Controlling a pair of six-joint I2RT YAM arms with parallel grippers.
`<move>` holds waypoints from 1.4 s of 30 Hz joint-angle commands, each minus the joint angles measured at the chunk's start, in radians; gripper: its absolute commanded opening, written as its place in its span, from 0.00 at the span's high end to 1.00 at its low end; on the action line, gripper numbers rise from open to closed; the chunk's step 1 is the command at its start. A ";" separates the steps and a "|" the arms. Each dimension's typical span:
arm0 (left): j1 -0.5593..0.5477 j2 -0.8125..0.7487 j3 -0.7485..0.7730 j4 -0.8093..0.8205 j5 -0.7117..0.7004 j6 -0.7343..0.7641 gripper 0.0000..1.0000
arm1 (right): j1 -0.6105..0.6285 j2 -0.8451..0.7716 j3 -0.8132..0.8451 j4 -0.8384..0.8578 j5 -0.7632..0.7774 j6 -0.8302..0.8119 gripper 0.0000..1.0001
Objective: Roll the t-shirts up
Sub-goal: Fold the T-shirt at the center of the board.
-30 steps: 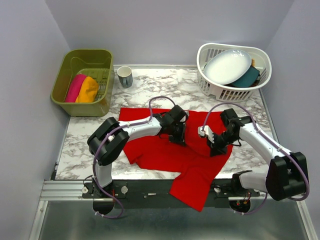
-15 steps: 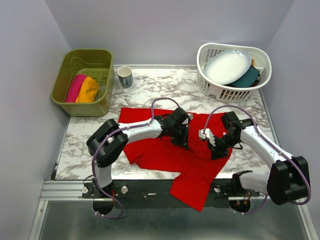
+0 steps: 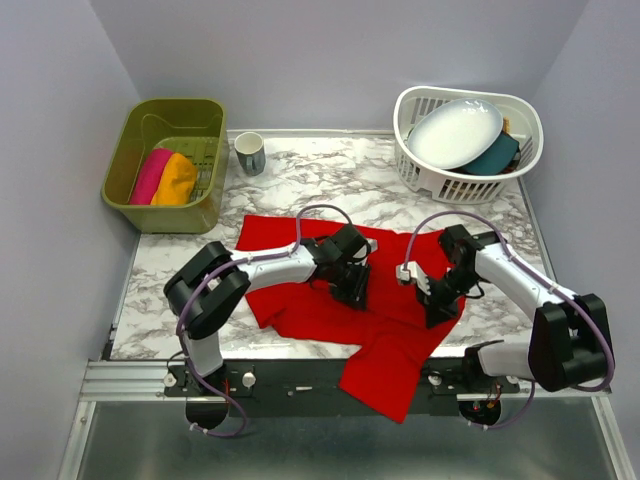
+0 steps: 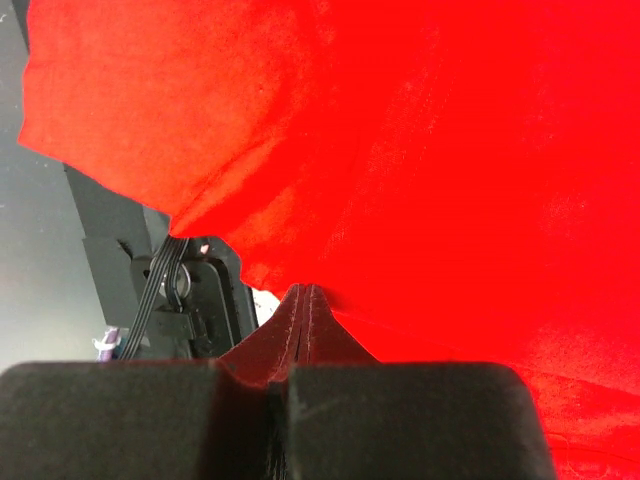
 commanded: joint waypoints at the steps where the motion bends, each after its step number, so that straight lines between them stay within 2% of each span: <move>1: 0.018 -0.090 -0.003 -0.006 0.031 0.096 0.55 | -0.003 0.035 0.056 -0.119 0.013 -0.034 0.71; 5: 0.088 -0.156 0.041 -0.022 -0.031 0.184 0.55 | -0.058 0.009 0.199 -0.183 -0.076 0.003 0.65; 7: 0.119 -0.168 0.068 -0.026 -0.104 0.266 0.54 | -0.095 0.017 0.266 -0.156 -0.116 0.061 0.64; 8: 0.160 -0.168 0.098 -0.025 -0.120 0.309 0.54 | -0.115 0.029 0.300 -0.075 -0.111 0.098 0.64; 9: 0.174 -0.165 0.111 -0.027 -0.177 0.354 0.54 | -0.119 0.032 0.336 -0.023 -0.064 0.183 0.64; 13: 0.251 -0.130 0.132 -0.047 -0.273 0.612 0.58 | -0.121 0.019 0.320 0.249 0.077 0.274 0.64; 19: 0.436 -0.081 0.131 -0.096 -0.370 0.744 0.76 | -0.119 0.149 0.332 0.488 0.254 0.302 0.66; 24: 0.547 -0.006 0.206 -0.095 -0.440 0.874 0.88 | -0.110 0.264 0.361 0.654 0.367 0.294 0.74; 31: 0.625 0.111 0.275 -0.076 -0.470 0.928 0.93 | -0.098 0.430 0.427 0.753 0.551 0.185 0.81; 36: 0.632 0.151 0.281 -0.075 -0.485 0.943 0.96 | -0.096 0.460 0.403 0.771 0.613 0.092 0.84; 42: 0.633 0.209 0.298 -0.122 -0.519 0.939 1.00 | -0.098 0.505 0.384 0.731 0.654 0.070 0.84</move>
